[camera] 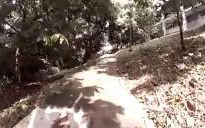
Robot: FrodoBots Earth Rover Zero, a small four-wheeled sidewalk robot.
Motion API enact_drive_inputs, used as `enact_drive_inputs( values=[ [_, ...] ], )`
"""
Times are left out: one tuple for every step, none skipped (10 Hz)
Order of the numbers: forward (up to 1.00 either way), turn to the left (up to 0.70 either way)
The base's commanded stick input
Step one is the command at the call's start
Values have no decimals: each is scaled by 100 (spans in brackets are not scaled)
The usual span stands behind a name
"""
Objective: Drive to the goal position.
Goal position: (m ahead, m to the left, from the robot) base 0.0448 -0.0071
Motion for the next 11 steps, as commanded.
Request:
enact_drive_inputs(
  values=[
    [29,0],
    [24,0],
    [18,0],
    [13,0],
    [7,0],
    [2,0],
    [0,0],
    [0,0],
    [0,0],
    [0,0],
    [0,0]
  ],
)
